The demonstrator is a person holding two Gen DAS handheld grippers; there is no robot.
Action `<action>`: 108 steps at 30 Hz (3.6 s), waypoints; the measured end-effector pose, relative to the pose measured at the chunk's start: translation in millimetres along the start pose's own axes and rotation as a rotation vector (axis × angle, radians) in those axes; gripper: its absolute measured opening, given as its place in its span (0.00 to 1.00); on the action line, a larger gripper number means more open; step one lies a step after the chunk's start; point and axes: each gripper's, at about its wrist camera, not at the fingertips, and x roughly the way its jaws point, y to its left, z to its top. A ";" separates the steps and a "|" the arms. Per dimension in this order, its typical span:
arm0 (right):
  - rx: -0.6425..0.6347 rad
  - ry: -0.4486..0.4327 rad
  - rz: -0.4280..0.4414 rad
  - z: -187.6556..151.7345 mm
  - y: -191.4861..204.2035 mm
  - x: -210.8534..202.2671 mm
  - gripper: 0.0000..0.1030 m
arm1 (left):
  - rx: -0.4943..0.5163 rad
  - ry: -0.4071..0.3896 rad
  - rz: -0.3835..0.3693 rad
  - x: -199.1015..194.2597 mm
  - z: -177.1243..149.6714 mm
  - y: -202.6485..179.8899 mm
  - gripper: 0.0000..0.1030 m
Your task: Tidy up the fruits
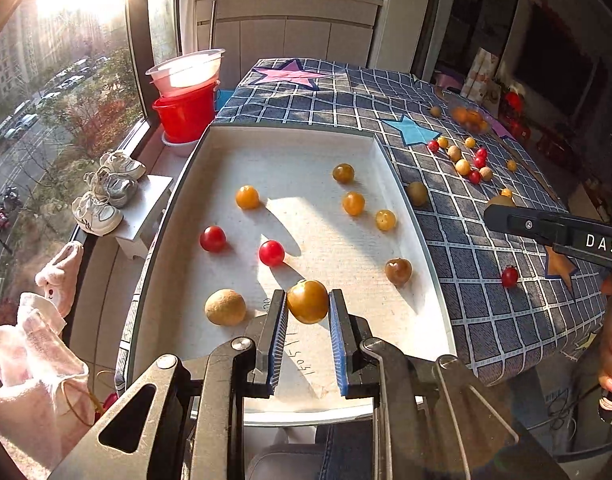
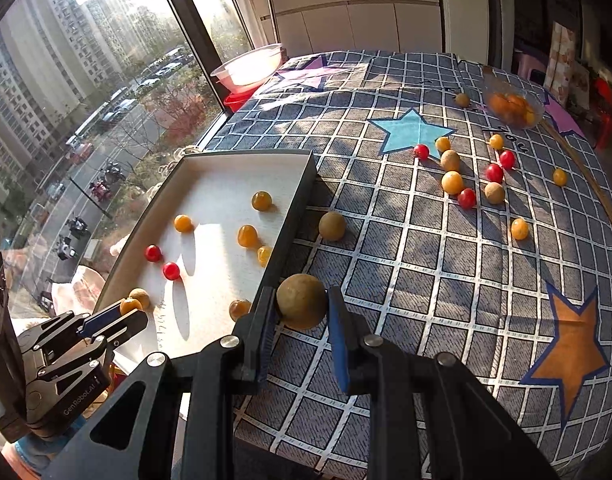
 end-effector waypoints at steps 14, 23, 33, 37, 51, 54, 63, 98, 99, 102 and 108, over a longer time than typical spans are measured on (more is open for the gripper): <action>-0.097 0.085 0.069 15.6 49.3 52.0 0.27 | 0.013 0.070 0.035 29.3 -3.4 6.2 0.21; -0.116 0.168 0.079 17.1 55.1 90.3 0.27 | 0.040 0.113 0.061 42.7 -6.4 -0.4 0.21; -0.177 0.182 0.035 15.3 65.0 108.6 0.27 | 0.065 0.101 0.088 42.7 -8.9 -3.9 0.21; -0.244 0.163 -0.012 10.3 74.1 106.7 0.27 | 0.059 0.085 0.084 41.6 -11.1 -3.2 0.22; -0.184 0.121 0.007 21.6 66.2 84.1 0.44 | 0.051 0.076 0.061 37.7 -11.1 0.1 0.46; -0.193 0.092 -0.018 23.4 65.1 70.1 0.50 | 0.053 0.006 0.073 27.5 -13.0 -1.4 0.74; -0.137 0.071 0.002 21.5 47.5 39.4 0.69 | 0.046 0.051 0.068 25.8 -6.1 -5.2 0.74; 0.116 0.155 -0.199 -39.1 42.5 -15.7 0.82 | 0.045 0.133 0.194 -2.6 -3.4 -5.5 1.00; 0.102 0.139 -0.204 -38.7 47.0 -18.4 0.82 | 0.040 0.141 0.197 -2.4 -3.6 -4.8 1.00; 0.056 0.090 -0.233 -37.4 61.0 -25.9 0.82 | 0.019 0.160 0.184 -1.5 -3.8 -1.1 1.00; 0.018 0.049 -0.257 -40.5 74.9 -30.6 0.82 | 0.013 0.164 0.189 -1.5 -3.9 1.1 1.00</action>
